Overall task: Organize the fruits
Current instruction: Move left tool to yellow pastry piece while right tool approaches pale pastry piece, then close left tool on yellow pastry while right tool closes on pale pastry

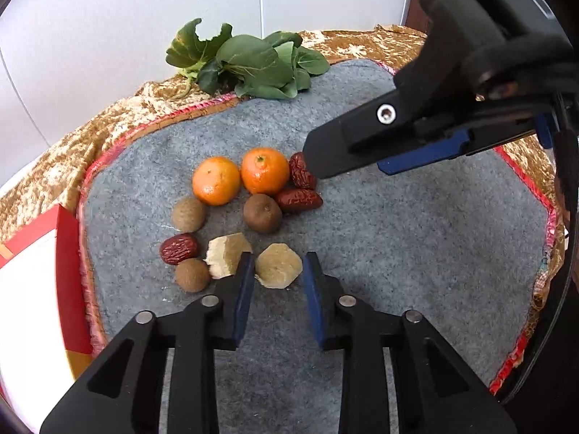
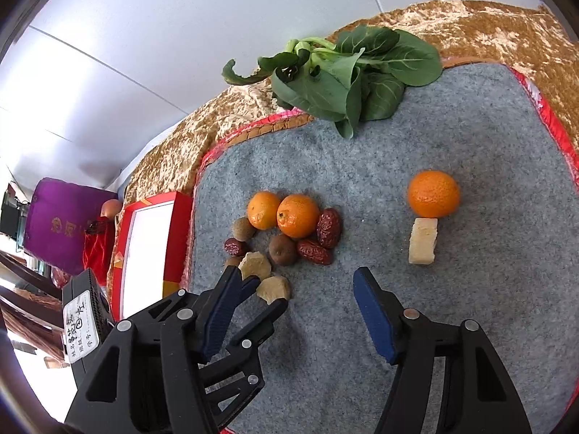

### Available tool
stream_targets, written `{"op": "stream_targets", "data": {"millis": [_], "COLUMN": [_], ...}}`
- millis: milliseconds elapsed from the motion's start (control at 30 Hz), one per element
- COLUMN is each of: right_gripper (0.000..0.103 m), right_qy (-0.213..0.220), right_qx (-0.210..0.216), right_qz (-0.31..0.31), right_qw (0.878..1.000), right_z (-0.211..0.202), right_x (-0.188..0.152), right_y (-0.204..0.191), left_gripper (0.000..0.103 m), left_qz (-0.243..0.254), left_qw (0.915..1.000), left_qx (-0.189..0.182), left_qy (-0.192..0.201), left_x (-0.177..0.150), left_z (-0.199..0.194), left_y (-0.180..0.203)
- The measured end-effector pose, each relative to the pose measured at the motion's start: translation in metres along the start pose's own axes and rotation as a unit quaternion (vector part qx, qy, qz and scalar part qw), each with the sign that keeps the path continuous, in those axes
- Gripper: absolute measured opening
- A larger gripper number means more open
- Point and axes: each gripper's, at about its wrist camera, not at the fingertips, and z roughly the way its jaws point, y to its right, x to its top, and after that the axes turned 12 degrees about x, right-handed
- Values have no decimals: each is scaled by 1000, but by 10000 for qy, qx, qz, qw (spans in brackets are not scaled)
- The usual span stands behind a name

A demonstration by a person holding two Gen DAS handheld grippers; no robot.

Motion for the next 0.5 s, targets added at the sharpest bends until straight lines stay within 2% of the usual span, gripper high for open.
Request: {"op": "stream_targets", "data": {"millis": [67,100,167,233,267,333,500], "right_gripper": [66,66,66,66,66,66,66], "right_qy": [55,74,148,182,176,164,151], "right_qx": [68,135,122,58,74,79,78], "right_qz": [84,126,109,35,26,27,4], "right_qw": [9999,9998,9998,9998,9998,9998,9999], "right_z": [-2,-3,-7,-8,-8,-7,-6], "right_x": [0,0,0,0,0,0,-1], "right_y": [3,4,4,2,1,1,-1], "left_gripper": [34,40,40,40,39,25,25], "left_qz": [159,249,385,235,145,43,104], "left_qw": [9998,9996,9989,9997,9999,10000,9998], "left_qx": [75,107,225,76,-1,25,62], "left_qy": [43,66,122,85,65,62,145], "left_x": [0,-1,-4,-3,-2,-1,-4], "left_z": [1,1,-3,-4,-5,-5,-9], "left_y": [5,8,14,9,5,-1,0]}}
